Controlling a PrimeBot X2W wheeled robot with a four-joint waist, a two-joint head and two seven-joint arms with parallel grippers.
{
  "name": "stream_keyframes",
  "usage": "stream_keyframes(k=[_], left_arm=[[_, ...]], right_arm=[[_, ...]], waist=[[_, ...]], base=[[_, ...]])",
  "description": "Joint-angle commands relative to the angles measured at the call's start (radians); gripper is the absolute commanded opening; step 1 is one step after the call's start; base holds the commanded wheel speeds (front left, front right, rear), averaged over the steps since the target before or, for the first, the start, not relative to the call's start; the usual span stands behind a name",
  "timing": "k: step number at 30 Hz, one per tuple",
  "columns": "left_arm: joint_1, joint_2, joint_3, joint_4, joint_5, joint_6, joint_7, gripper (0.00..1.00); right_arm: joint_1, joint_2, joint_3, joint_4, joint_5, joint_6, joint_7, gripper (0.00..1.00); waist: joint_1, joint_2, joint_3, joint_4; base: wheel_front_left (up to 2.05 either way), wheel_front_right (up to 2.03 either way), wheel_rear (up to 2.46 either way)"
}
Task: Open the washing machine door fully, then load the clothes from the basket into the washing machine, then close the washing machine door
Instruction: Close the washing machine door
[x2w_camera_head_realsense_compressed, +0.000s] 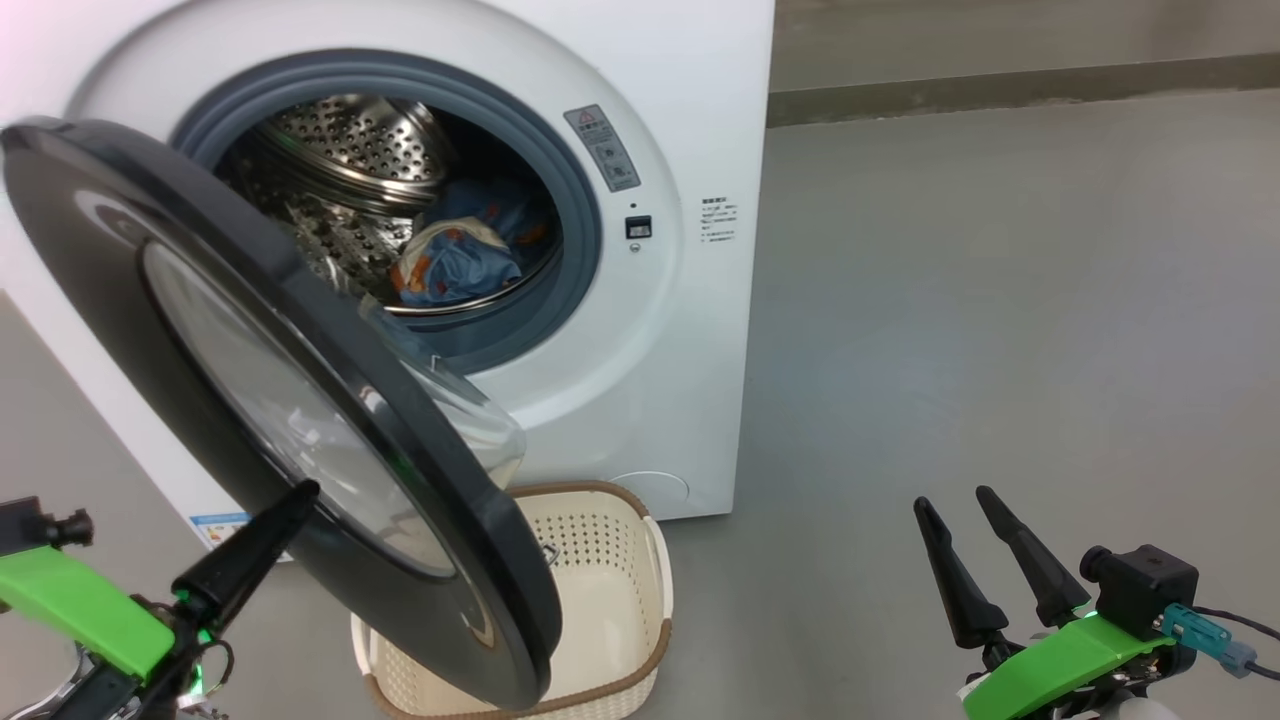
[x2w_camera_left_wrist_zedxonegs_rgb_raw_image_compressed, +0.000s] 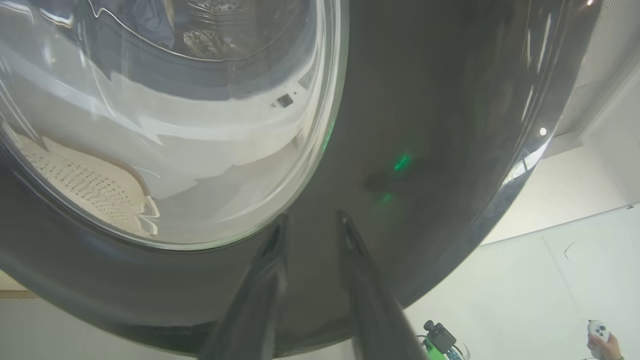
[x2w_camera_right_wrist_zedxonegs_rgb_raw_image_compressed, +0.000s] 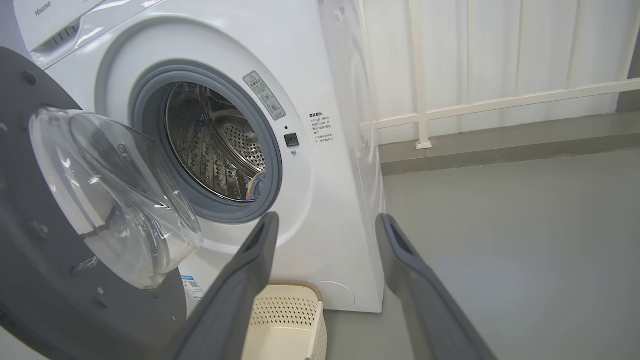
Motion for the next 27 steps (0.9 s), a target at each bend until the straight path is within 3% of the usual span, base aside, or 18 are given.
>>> stream_keyframes(k=[1,11,16,17,19,27], left_arm=[[-0.022,0.039,0.038,-0.033,0.028,-0.010,-0.016,1.00],[0.025,0.079,0.011,-0.102,0.256,-0.037,-0.233,1.00],[0.087,0.131,-0.074,-0.136,0.437,-0.038,-0.459,1.00],[0.117,0.146,-0.104,-0.130,0.499,-0.038,-0.558,1.00],[0.142,0.163,-0.132,-0.117,0.569,-0.038,-0.659,1.00],[0.198,0.170,-0.208,-0.015,0.762,-0.038,-0.985,1.00]], right_arm=[[-0.016,-0.007,0.013,-0.026,0.001,0.010,-0.005,1.00],[-0.017,-0.003,0.002,-0.033,-0.002,0.010,-0.005,1.00],[-0.018,-0.005,0.000,-0.037,-0.001,0.010,-0.005,1.00],[-0.017,-0.006,-0.002,-0.039,-0.001,0.010,-0.005,1.00],[-0.016,-0.007,-0.003,-0.039,-0.001,0.010,-0.005,1.00],[-0.012,-0.013,-0.009,-0.042,-0.001,0.010,-0.005,1.00]], waist=[[0.0000,0.0000,-0.002,0.014],[0.0000,0.0000,0.001,0.039],[0.0000,0.0000,0.003,0.038],[0.0000,0.0000,0.003,0.036],[0.0000,0.0000,0.003,0.034],[0.0000,0.0000,-0.001,0.030]], base=[[0.00,0.00,0.00],[0.00,0.00,0.00],[0.00,0.00,0.00],[0.00,0.00,0.00],[0.00,0.00,0.00],[0.00,0.00,0.00]])
